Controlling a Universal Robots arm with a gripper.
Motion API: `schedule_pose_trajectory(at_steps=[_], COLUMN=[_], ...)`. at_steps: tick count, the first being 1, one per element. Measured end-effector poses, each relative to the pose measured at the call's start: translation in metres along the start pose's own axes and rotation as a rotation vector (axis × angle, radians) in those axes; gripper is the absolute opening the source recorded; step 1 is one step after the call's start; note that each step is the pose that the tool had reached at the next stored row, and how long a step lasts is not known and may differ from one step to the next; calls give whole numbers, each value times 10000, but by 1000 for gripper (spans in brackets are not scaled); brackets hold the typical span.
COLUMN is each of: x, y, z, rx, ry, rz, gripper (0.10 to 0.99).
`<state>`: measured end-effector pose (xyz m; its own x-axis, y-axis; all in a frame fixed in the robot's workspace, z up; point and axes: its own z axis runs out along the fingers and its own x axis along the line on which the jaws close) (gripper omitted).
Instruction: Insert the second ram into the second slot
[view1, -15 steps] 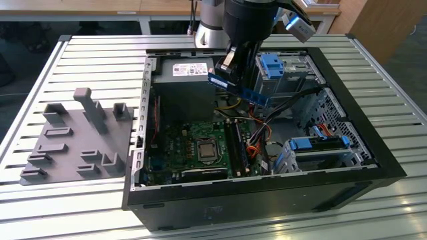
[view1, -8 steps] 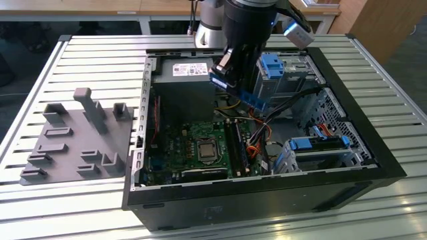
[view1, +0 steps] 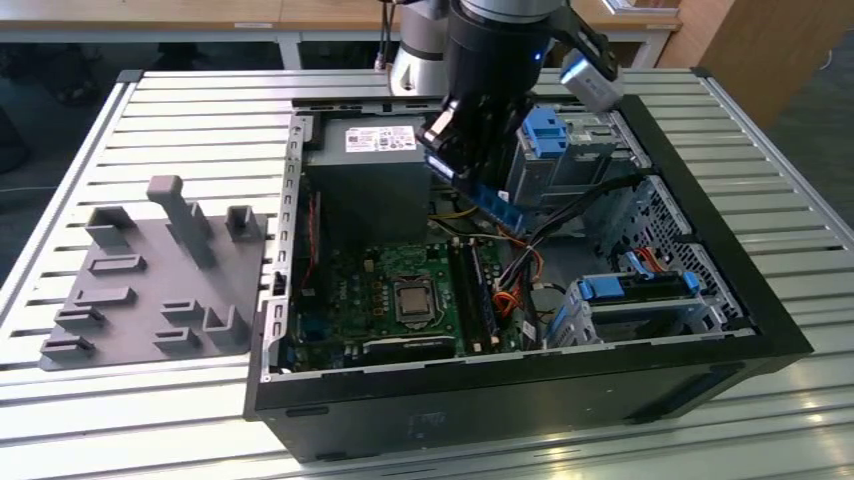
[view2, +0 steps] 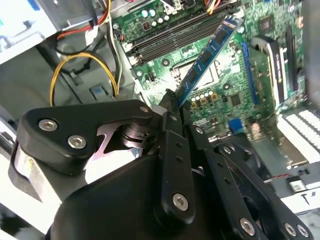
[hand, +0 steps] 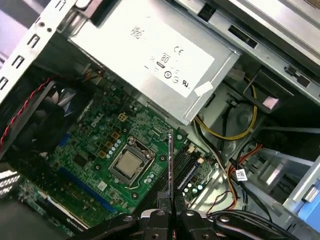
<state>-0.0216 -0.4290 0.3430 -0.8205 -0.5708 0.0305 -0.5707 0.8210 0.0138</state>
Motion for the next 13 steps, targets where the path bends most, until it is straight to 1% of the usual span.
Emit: schedule_pose_trajectory(at_steps=[13], x=[-3], y=[-1], z=[101], rx=[-58], ry=[-23], rz=[2334], gripper=[141])
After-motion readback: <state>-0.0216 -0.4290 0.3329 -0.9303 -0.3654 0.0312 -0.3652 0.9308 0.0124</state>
